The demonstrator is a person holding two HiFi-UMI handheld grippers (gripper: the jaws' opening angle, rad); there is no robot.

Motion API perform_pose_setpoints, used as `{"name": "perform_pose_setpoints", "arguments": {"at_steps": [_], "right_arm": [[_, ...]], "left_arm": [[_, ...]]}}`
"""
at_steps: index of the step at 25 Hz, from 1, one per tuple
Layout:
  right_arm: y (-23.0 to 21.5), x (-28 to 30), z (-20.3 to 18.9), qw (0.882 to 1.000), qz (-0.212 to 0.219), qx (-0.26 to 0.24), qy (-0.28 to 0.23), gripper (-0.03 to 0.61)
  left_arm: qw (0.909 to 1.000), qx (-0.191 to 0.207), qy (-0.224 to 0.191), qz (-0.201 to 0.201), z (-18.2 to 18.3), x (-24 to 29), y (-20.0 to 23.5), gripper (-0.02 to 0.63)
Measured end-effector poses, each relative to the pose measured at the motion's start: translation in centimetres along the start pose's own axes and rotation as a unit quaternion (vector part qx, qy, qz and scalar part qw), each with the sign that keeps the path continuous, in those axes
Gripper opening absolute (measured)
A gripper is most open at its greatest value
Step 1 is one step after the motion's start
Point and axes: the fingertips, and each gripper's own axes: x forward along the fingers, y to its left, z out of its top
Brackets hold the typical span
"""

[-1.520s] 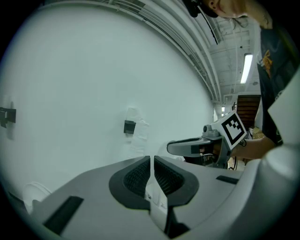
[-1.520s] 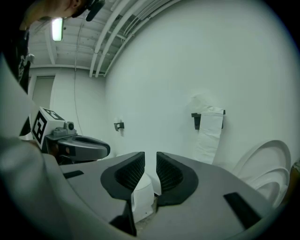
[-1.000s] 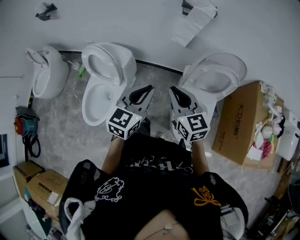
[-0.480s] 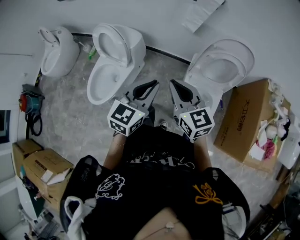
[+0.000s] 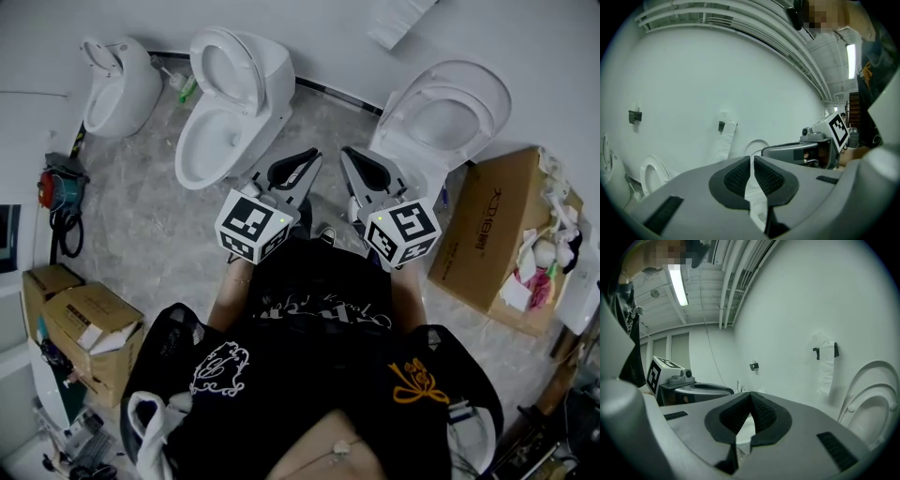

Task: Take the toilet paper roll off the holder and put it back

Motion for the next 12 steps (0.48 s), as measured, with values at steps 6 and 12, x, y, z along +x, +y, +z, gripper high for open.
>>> {"name": "perform_pose_setpoints", "arguments": {"at_steps": [6, 12], "right_arm": [[1.0, -0.6, -0.3, 1.0, -0.005, -0.014, 0.01, 0.014], [1.6, -0.6, -0.5, 1.0, -0.001, -0.017, 0.008, 0.014]], "left_arm": [[1.0, 0.005, -0.001, -0.003, 0.0, -1.0, -0.8, 0.038], [0.9999, 0.012, -0.004, -0.007, -0.1, -1.3, -1.3, 0.038]]}}
